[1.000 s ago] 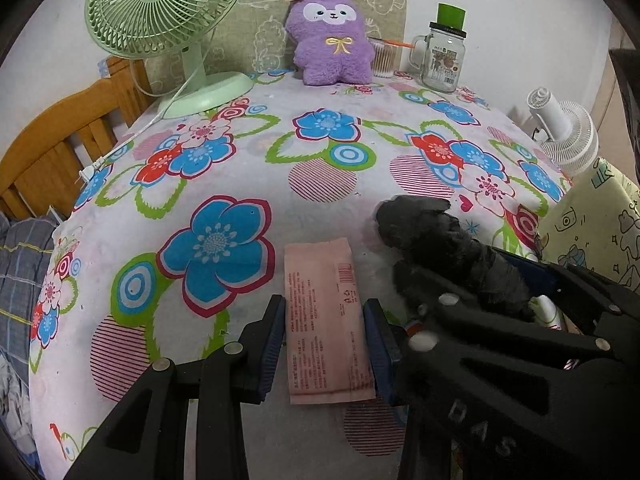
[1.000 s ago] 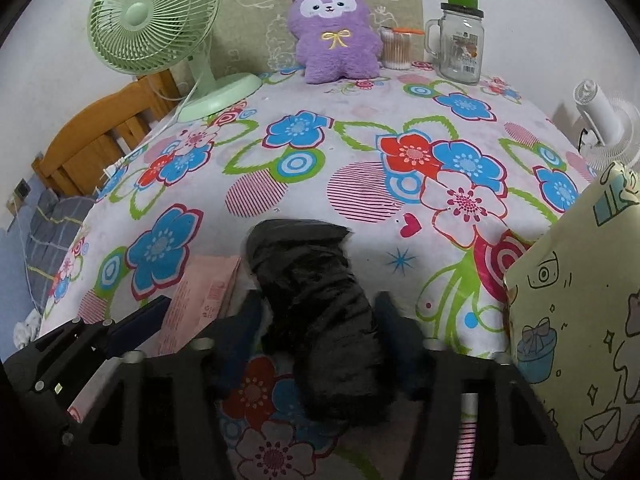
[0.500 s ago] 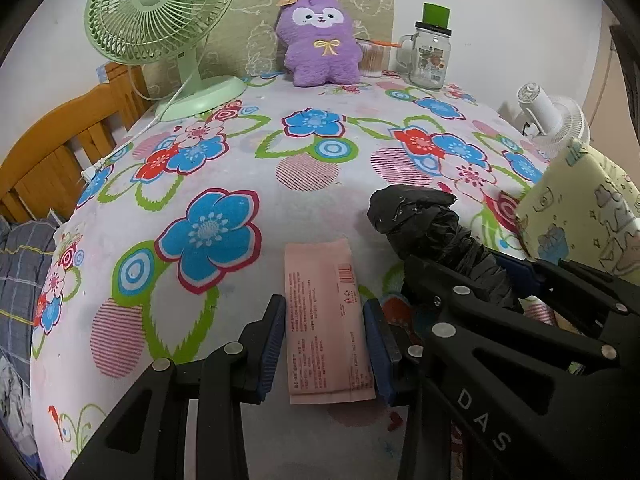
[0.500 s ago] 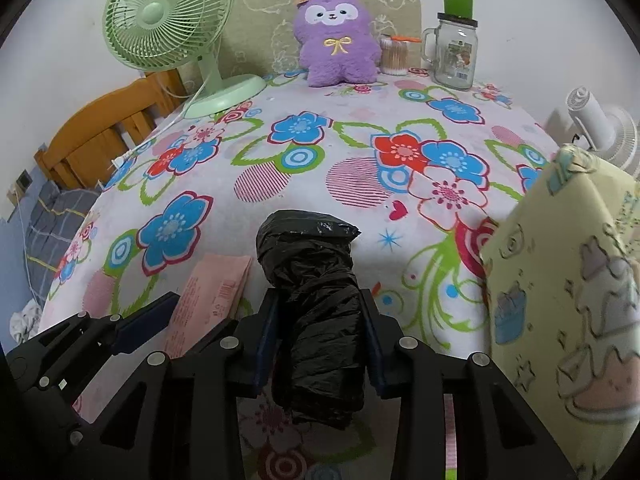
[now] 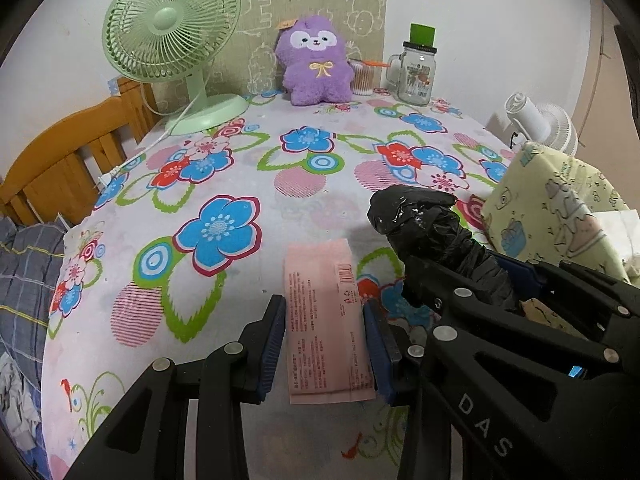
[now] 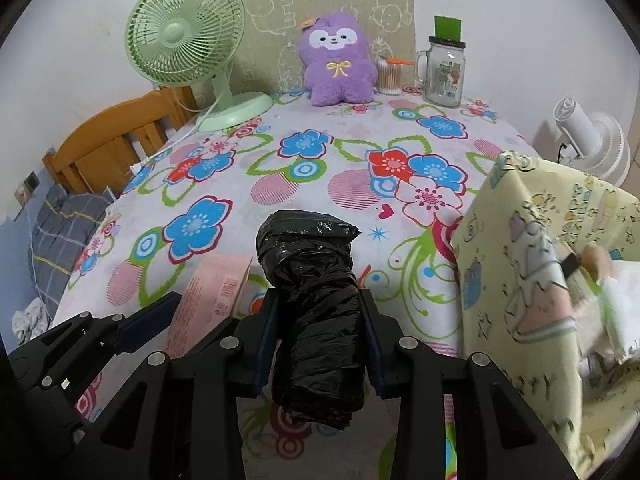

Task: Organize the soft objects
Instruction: 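Lift and carry the umbrella with the right tool while the left tool carries the slip to the box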

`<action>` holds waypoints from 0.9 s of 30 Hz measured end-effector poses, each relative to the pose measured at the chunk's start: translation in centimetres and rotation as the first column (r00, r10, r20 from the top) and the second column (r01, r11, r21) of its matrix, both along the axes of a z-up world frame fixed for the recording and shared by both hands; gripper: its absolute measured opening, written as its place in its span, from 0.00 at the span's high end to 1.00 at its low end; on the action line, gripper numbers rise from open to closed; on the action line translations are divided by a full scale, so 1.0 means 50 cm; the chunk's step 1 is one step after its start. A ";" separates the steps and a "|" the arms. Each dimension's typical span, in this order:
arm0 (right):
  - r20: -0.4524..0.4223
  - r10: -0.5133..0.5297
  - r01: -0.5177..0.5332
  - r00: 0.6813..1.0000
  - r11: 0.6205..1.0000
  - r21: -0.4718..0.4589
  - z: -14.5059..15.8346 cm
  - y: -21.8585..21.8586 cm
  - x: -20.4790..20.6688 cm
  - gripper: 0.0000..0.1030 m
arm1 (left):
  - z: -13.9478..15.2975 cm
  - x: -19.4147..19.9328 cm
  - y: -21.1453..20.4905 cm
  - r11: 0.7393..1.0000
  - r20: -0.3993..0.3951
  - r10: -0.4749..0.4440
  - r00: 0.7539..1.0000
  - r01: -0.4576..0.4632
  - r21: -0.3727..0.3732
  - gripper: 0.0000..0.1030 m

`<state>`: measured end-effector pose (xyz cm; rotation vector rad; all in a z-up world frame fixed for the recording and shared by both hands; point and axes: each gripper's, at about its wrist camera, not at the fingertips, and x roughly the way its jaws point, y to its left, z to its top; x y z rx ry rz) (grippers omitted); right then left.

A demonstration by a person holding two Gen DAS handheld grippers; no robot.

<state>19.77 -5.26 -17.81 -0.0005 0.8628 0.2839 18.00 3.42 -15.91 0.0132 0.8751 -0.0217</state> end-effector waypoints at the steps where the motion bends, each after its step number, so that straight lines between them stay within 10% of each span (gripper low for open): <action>1: 0.003 0.001 -0.001 1.000 1.000 0.000 0.002 -0.001 -0.004 0.60 | 0.002 -0.004 -0.001 1.000 0.003 0.000 1.000 0.000 0.001 0.61; 27: 0.106 0.002 -0.005 0.994 1.000 0.023 0.085 -0.041 -0.134 0.60 | 0.080 -0.132 -0.042 1.000 0.107 0.000 0.994 -0.003 0.030 0.61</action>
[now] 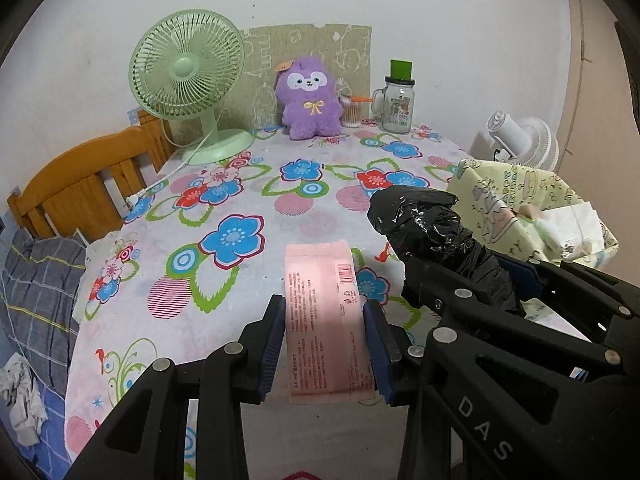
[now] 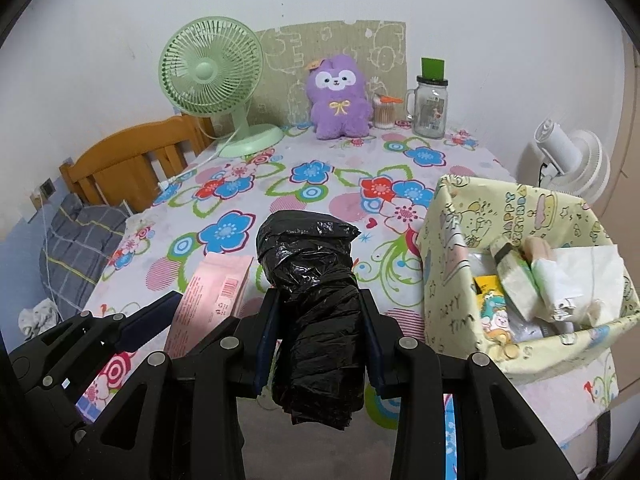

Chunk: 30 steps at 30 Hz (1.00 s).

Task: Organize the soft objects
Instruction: 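Lift and carry the umbrella with the right tool while the left tool carries the slip to the box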

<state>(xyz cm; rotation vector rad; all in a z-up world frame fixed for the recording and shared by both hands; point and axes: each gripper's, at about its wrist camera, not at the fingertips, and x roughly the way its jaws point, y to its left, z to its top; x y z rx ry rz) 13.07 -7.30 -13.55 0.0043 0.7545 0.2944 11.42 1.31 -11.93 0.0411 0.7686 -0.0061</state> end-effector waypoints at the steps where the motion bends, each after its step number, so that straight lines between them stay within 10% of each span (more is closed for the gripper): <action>1: 0.004 0.000 0.000 1.000 1.000 0.001 0.004 -0.002 -0.001 0.60 | 0.002 -0.003 -0.002 1.000 0.002 0.000 1.000 0.000 0.001 0.61; 30: 0.096 -0.013 0.011 0.995 1.000 0.018 0.111 -0.107 -0.032 0.60 | 0.107 -0.040 -0.090 0.999 0.097 -0.020 0.995 0.018 0.029 0.61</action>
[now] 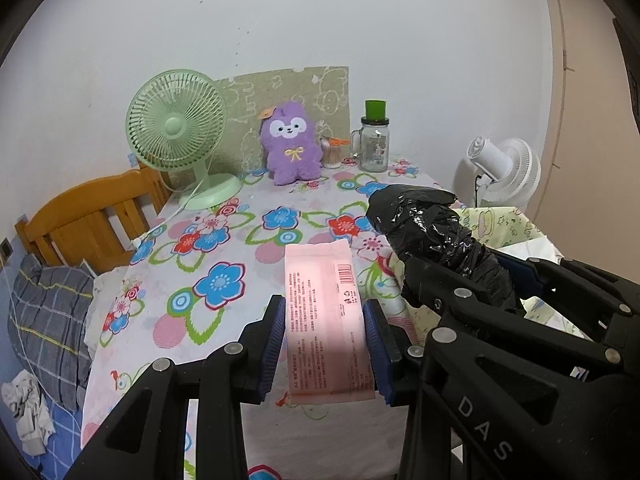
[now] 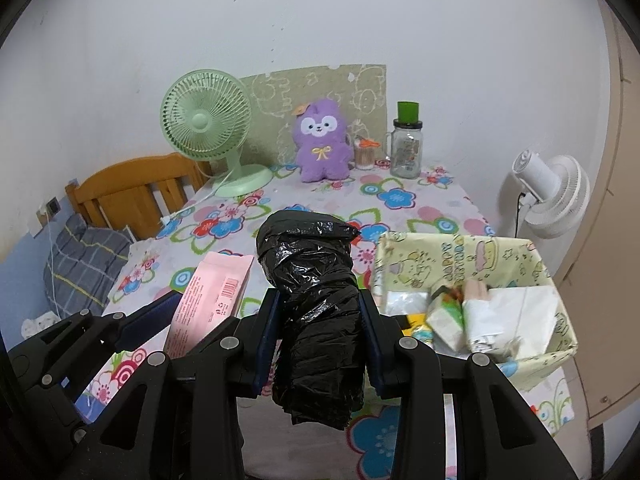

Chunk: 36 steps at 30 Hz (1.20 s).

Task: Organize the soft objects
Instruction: 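Lift and carry the umbrella with the right tool while the left tool carries the slip to the box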

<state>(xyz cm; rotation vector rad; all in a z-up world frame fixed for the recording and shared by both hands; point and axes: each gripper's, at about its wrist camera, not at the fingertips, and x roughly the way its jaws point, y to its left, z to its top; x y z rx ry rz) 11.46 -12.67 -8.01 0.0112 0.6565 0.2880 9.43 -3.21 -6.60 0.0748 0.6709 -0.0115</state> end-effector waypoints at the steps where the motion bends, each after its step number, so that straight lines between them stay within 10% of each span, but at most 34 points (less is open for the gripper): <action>1: 0.003 -0.002 0.002 1.000 1.000 0.000 0.003 -0.006 0.001 0.60 | 0.002 0.001 -0.005 1.000 0.001 -0.003 1.000 0.003 0.001 0.61; 36: -0.005 -0.173 0.173 0.985 0.985 0.010 -0.001 -0.224 0.058 0.60 | 0.007 0.091 -0.223 0.983 -0.009 -0.182 0.983 0.182 0.011 0.61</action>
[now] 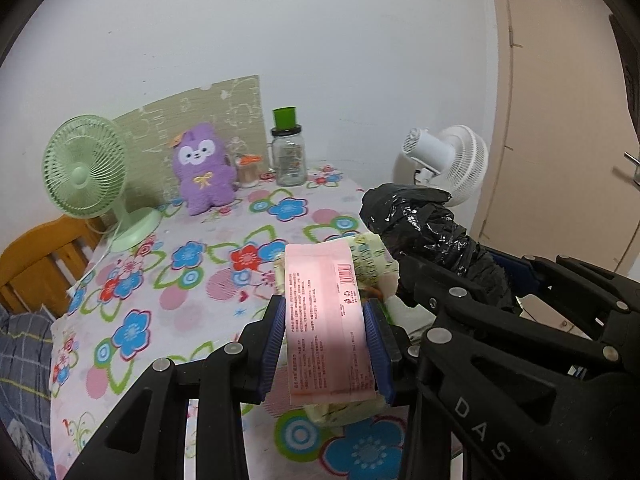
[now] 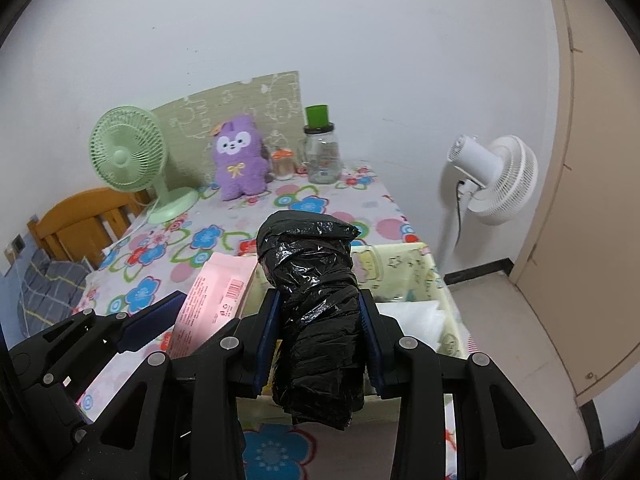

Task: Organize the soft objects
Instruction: 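Lift and carry the umbrella with the right tool while the left tool carries the slip to the box, then lower the umbrella into the yellow box while the left tool drops the pink slip inside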

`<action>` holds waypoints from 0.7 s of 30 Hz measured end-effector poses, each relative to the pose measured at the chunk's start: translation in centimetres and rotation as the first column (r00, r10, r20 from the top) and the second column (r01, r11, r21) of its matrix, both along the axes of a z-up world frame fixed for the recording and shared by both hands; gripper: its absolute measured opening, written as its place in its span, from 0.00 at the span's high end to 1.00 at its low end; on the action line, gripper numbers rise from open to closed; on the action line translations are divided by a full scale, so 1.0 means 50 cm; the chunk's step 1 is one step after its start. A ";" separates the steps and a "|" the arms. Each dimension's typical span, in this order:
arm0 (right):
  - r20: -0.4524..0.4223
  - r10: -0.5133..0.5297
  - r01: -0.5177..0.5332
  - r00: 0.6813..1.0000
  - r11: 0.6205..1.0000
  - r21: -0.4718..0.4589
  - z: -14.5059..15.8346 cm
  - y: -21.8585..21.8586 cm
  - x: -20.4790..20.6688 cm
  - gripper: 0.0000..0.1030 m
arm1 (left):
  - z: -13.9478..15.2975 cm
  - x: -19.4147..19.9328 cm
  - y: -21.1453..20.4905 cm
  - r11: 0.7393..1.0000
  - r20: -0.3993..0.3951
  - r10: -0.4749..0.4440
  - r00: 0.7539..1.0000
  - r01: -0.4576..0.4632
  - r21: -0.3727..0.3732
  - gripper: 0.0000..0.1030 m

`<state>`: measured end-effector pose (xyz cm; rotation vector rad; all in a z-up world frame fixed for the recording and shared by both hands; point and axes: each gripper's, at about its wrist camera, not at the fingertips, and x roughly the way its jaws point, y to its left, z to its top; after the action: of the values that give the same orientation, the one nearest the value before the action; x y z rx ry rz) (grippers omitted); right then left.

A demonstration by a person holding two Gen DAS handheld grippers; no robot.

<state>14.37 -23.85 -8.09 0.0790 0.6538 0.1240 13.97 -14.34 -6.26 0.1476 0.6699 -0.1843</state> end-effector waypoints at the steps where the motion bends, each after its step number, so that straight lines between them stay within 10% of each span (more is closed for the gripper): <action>1: -0.002 -0.005 0.005 1.000 1.000 0.000 -0.002 -0.006 0.002 0.60 | -0.002 0.004 -0.009 1.000 -0.002 -0.009 1.000 0.009 0.000 0.61; 21: -0.058 -0.048 0.048 0.997 0.999 -0.001 -0.052 -0.066 0.057 0.60 | -0.061 0.085 -0.072 0.999 -0.061 -0.054 0.997 0.054 0.004 0.59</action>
<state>17.23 -27.15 -10.70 0.0991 0.7089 0.0754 18.19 -17.96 -9.30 0.1662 0.7274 -0.2395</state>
